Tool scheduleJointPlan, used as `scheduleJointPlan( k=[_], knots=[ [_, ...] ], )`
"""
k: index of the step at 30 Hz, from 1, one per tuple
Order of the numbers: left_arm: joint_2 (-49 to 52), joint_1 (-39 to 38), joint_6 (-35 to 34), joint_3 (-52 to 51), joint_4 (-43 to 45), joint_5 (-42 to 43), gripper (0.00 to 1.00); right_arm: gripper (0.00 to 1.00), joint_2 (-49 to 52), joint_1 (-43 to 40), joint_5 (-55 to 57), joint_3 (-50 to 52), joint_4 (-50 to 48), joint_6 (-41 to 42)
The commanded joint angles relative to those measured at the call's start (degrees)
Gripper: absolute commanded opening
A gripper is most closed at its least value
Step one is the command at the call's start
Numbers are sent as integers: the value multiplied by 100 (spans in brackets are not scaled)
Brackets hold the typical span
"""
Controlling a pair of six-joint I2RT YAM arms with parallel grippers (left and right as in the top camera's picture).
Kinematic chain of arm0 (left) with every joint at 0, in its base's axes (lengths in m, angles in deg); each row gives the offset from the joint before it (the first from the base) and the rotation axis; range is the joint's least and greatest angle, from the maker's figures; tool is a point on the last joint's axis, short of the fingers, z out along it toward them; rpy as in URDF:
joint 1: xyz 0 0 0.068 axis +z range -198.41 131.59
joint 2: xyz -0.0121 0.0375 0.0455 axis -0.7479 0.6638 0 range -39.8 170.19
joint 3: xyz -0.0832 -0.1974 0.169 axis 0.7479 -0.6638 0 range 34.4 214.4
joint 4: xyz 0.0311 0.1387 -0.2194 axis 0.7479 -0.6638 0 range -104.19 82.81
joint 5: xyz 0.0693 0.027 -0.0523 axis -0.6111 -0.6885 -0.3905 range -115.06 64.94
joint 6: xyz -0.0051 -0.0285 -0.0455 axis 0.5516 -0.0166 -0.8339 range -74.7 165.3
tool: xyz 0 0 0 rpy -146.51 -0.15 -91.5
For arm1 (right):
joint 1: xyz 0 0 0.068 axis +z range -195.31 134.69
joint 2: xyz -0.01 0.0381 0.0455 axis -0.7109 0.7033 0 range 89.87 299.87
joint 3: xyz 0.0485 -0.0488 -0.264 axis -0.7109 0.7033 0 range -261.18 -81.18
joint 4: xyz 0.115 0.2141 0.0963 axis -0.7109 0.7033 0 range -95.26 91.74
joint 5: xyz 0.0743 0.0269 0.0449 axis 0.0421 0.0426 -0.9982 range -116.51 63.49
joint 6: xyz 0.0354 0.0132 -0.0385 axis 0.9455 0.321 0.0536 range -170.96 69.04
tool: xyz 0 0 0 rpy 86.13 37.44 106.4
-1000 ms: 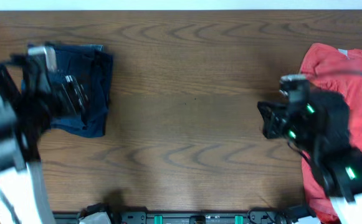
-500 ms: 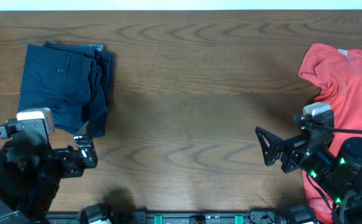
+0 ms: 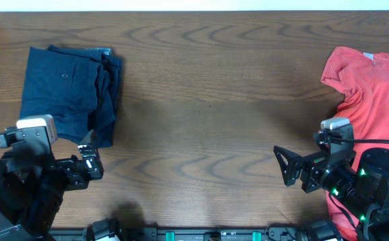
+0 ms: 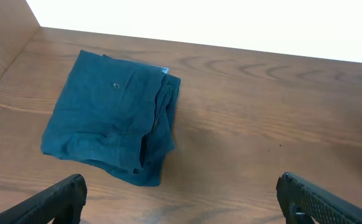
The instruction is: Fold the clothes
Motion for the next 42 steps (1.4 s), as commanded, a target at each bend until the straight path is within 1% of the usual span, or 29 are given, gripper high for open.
scheduleJointPlan(
  k=[1,5,9,12,14,16,21,28,31,42],
  knots=[
    [17,-28,74,-17,-15,-37,98,99,11,46,-63,-63,92,-83],
    [15,-28,74,-17,-15,-35,98,99,11,46,52,-63,402,-87],
    [17,-28,74,-17,-15,-35,98,99,11,46,472,-59,334,-155],
    [15,-28,74,-17,-15,-35,98,99,-22,46,605,-46,-11,-640],
    [15,-26,74,-17,-15,-35,98,99,-155,26,605,35,-396,-1182],
    [15,-28,74,-17,-15,-35,98,99,-385,-28,601,210,-820,-1504],
    [15,-28,74,-17,-15,-35,98,99,-1333,-367,595,1165,-1650,-1563],
    [15,-28,74,-17,-15,-35,98,99,-2916,-678,599,2769,-2216,-1565],
    [15,-28,74,-17,-15,-37,98,99,-3440,-739,603,3379,-2518,-1565],
    [15,-28,74,-17,-15,-35,98,99,-3493,-748,380,5056,-4140,-1552]
  ],
)
